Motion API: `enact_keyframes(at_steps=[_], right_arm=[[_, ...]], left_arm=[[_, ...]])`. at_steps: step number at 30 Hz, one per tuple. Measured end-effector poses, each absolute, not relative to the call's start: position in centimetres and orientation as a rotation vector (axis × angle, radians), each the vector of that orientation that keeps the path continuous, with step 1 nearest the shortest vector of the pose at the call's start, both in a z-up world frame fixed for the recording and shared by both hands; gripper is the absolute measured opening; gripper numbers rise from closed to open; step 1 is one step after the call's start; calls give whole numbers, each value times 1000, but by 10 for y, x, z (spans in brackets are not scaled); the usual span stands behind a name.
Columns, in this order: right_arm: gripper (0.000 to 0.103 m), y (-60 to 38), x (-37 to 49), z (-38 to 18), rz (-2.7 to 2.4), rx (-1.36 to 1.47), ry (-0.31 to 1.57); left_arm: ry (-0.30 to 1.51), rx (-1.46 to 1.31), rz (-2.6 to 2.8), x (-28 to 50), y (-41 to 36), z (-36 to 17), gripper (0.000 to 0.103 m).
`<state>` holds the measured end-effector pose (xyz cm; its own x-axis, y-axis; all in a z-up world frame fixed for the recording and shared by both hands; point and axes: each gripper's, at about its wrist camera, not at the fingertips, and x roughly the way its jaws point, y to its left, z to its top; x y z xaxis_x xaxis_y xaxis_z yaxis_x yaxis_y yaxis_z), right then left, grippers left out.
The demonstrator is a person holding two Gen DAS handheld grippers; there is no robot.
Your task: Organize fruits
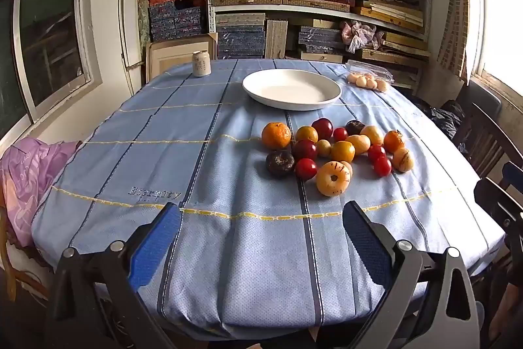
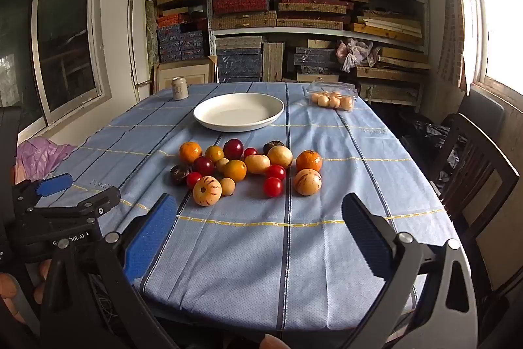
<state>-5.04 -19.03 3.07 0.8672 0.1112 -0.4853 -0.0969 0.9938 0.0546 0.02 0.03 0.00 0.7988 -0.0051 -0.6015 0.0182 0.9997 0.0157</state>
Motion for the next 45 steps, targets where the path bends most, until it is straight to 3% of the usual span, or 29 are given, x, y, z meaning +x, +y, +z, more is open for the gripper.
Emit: enact_keyframes(at_steps=[45], right_arm=[[99,-197,-44,30,103,35,513]], left_arm=[[665,-61,-20,-6,0,-11,100]])
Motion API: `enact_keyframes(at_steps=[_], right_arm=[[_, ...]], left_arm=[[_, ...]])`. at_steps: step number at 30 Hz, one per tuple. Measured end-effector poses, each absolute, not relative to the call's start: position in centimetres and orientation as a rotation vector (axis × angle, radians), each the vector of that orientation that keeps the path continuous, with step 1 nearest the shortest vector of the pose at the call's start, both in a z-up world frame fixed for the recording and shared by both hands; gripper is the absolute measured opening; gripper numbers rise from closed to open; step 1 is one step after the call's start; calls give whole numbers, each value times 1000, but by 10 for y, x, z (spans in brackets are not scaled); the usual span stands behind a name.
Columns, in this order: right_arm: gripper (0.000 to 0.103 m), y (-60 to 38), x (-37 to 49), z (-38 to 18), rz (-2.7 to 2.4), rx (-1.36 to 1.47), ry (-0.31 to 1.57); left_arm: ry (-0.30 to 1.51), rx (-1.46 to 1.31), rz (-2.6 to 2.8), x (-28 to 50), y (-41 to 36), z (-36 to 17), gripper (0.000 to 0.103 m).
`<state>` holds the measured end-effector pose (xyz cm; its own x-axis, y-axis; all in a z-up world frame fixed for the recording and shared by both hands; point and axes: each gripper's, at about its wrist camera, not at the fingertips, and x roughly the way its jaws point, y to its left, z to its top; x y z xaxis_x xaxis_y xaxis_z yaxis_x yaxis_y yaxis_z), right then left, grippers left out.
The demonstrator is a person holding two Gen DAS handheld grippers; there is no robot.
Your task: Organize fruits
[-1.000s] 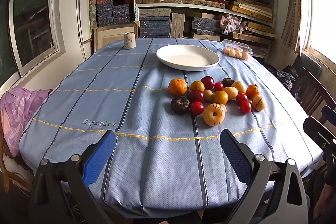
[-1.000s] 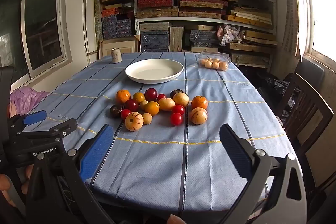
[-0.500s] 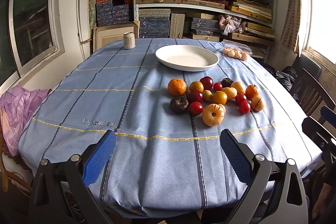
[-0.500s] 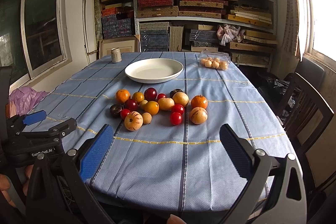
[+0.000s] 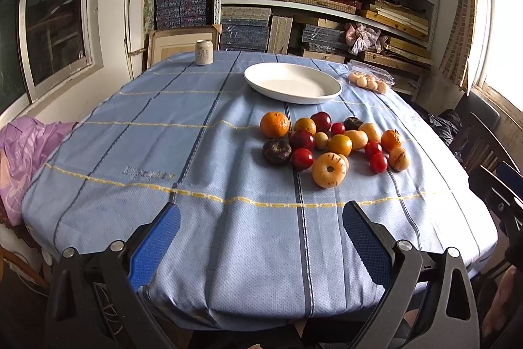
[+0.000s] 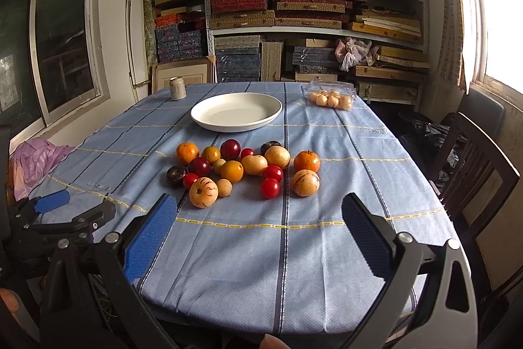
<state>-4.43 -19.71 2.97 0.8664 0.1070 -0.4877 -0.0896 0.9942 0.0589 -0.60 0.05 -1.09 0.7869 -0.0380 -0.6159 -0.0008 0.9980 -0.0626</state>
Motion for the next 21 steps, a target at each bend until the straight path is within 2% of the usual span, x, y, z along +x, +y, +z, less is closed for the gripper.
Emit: enact_keyframes(at_steps=[21], right_arm=[[99,-204,-33,32,98,49,506]], left_arm=[[671,-69,-99,-33,0,-20,100]])
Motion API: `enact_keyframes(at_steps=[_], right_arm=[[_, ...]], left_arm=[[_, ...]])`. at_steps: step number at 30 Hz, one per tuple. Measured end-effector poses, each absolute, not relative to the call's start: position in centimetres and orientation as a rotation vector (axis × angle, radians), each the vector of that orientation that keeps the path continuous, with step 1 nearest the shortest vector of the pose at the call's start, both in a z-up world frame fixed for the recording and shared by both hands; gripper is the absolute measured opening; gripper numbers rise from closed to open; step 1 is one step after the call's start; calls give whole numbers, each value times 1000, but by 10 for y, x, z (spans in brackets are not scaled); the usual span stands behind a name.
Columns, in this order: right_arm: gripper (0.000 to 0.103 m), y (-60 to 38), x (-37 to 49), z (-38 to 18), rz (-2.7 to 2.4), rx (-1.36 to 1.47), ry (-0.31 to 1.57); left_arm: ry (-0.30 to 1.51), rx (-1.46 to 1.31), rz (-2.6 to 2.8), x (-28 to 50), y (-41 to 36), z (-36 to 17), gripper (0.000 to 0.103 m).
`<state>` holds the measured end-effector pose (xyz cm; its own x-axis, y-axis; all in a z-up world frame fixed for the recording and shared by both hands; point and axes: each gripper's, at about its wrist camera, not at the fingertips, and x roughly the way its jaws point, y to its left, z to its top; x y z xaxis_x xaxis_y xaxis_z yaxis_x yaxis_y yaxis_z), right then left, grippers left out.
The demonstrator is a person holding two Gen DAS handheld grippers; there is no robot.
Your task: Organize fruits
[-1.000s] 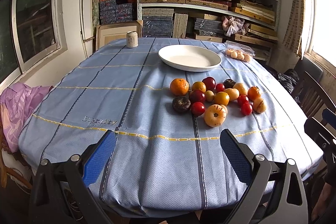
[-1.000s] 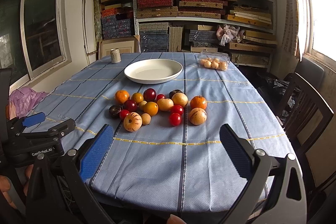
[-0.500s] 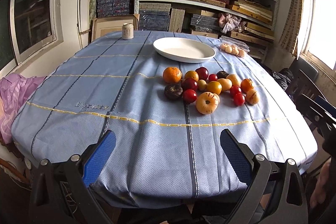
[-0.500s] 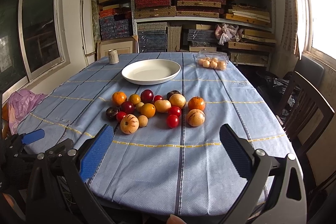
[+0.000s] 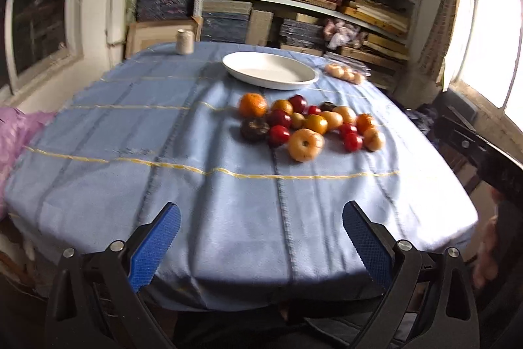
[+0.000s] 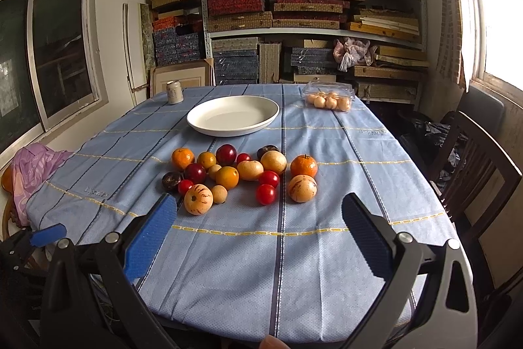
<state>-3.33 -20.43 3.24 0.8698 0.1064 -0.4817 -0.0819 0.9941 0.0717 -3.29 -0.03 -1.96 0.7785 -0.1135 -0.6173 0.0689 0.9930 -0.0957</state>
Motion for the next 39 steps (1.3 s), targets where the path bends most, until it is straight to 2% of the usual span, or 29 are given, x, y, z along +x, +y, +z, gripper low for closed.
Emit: enact_keyframes(at_steps=[7,16,39], right_arm=[[99,-205,-31,30,92,46,519],[99,-210,-23,27,74,43,529],[99,-214,19,4,72,31,614]], left_arm=[[550,88,37,-17,-11,0,100],[577,37,2,26,-6,5,100],[648,15,-12,77,7,-14,100]])
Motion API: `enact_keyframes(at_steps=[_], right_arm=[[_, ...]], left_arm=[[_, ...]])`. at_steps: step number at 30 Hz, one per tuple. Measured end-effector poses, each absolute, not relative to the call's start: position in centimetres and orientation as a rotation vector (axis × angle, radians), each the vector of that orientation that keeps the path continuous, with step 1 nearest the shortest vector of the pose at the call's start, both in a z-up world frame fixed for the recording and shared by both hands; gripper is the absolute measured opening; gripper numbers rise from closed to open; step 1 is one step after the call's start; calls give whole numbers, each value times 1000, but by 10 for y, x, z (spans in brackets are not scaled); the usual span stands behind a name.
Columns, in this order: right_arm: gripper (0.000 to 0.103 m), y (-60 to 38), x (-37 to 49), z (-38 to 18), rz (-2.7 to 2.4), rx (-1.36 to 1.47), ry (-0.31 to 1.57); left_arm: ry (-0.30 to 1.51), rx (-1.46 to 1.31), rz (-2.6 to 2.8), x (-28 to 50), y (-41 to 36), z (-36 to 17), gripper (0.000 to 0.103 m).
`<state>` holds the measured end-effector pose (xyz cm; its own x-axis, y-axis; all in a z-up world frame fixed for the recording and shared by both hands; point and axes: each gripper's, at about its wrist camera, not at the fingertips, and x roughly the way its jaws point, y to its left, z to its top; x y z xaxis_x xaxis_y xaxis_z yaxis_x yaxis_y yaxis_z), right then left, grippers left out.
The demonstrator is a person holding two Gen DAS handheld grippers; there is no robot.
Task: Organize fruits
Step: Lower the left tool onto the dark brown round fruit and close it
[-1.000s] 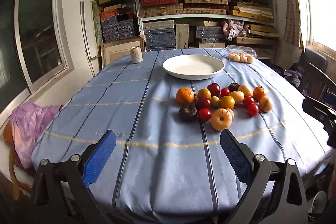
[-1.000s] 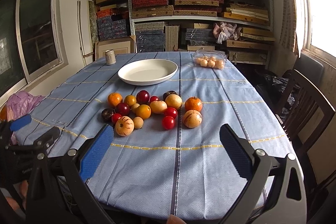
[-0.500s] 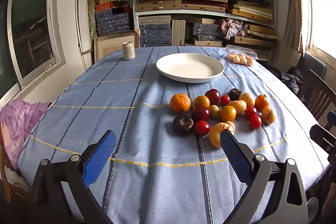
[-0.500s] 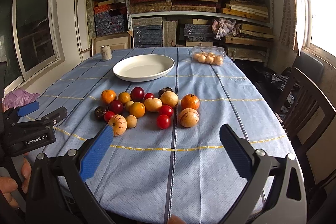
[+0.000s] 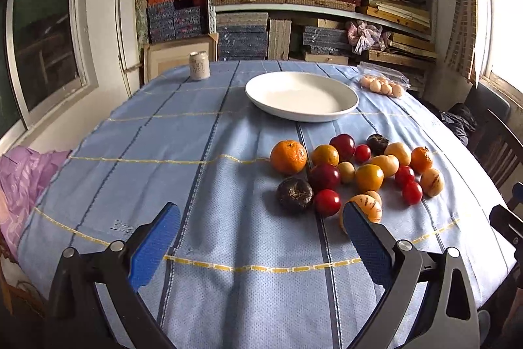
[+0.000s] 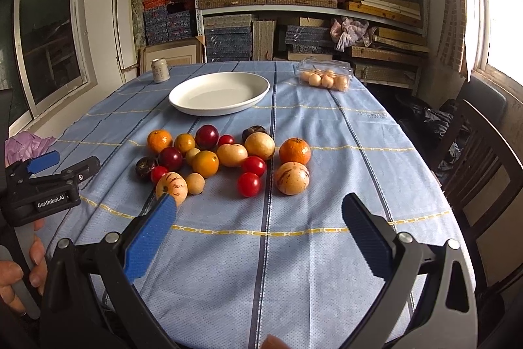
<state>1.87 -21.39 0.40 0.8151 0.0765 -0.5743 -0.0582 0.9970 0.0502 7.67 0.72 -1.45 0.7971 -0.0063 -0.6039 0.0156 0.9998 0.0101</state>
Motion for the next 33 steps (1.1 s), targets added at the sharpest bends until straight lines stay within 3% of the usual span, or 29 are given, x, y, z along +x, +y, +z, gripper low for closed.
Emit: enact_keyframes(at_steps=[19,33], right_arm=[[99,-245,86,-28,128,66,783],[99,-236,108,-28,178,42,789]], left_arm=[[778,121,-24,153,-9,-58,100],[858,99,-46,191,-2,-76,100]])
